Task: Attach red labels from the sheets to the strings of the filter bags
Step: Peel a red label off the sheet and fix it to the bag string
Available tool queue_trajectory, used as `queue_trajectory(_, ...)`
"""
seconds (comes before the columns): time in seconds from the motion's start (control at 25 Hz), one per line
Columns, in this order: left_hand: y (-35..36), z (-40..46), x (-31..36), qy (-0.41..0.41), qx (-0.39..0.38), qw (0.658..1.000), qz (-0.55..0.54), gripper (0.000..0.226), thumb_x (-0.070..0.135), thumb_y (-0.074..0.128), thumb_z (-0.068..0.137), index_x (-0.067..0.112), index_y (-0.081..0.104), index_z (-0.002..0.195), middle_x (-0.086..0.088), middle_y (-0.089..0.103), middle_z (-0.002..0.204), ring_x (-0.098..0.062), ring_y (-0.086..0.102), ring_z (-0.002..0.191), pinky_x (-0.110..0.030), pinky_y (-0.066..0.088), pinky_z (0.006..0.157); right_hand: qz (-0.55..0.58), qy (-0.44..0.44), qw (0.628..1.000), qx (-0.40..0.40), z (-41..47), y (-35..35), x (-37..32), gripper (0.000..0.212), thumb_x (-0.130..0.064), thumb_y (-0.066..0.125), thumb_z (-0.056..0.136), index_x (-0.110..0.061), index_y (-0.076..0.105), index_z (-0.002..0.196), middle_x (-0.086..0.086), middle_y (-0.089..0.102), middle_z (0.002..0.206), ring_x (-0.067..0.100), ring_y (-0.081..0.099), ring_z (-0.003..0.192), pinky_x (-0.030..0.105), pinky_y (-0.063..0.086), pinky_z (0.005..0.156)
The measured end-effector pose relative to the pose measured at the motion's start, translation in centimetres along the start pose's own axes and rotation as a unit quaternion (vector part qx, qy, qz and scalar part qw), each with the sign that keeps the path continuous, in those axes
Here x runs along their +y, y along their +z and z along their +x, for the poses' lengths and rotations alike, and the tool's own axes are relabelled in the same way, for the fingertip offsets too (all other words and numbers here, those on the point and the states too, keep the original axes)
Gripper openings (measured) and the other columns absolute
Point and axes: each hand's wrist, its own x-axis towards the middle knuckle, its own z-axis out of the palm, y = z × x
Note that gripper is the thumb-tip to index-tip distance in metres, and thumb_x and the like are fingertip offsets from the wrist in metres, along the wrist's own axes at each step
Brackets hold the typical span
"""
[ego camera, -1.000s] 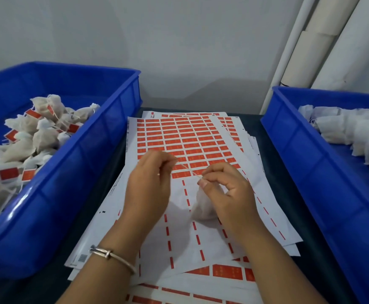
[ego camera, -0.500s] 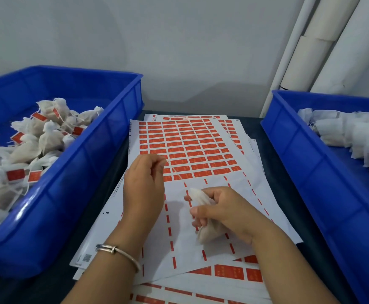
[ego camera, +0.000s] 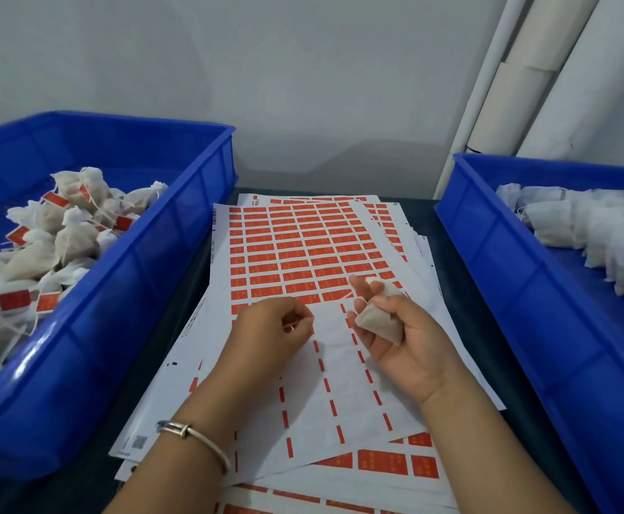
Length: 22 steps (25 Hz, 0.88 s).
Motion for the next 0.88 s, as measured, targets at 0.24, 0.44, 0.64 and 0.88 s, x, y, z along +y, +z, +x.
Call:
queue_trajectory(0.24,-0.3,-0.8,0.7,0.086,-0.042,0.995,-0.008,0.024,0.025,0.066,0.084,0.042,0.055,0.072,0.028,0.054,0.077,0.005,0.057,0.077,-0.001,0.043,0.06,-0.333,-0.024,0.941,0.056,-0.4,0.4,0.8,0.027,-0.018,0.053,0.096,-0.033,0.075,0.093,-0.013,0.071,0.101,0.017,0.066,0.095,0.034,0.054,0.085)
queue_trajectory(0.44,-0.3,-1.0,1.0,0.133,0.003,0.991,-0.031,0.026,0.028,0.067,0.084,0.047,0.053,0.072,0.034,0.048,0.091,0.01,0.047,0.094,-0.002,0.039,0.073,-0.519,-0.055,0.853,0.0,-1.0,1.4,1.5,0.008,-0.036,0.056,0.093,-0.04,0.063,0.096,-0.021,0.064,0.097,0.005,0.061,0.092,0.009,0.048,0.064)
queue_trajectory(0.64,-0.2,-0.6,0.8,0.125,-0.022,0.989,-0.073,0.022,0.023,0.055,0.091,0.042,0.054,0.08,0.036,0.049,0.097,0.007,0.054,0.091,-0.005,0.043,0.074,-0.565,-0.02,0.823,-0.055,-1.1,1.7,1.8,0.015,-0.026,0.056,0.094,-0.036,0.059,0.084,-0.015,0.063,0.088,0.008,0.061,0.086,0.009,0.044,0.063)
queue_trajectory(0.88,0.3,-0.7,0.5,0.068,-0.049,0.985,-0.15,0.014,0.026,0.047,0.095,0.033,0.053,0.084,0.021,0.058,0.08,0.011,0.053,0.08,-0.001,0.041,0.06,-0.551,-0.039,0.831,-0.061,-1.1,1.6,1.9,0.013,-0.024,0.06,0.091,-0.031,0.063,0.08,-0.01,0.062,0.081,0.006,0.061,0.08,0.011,0.045,0.062)
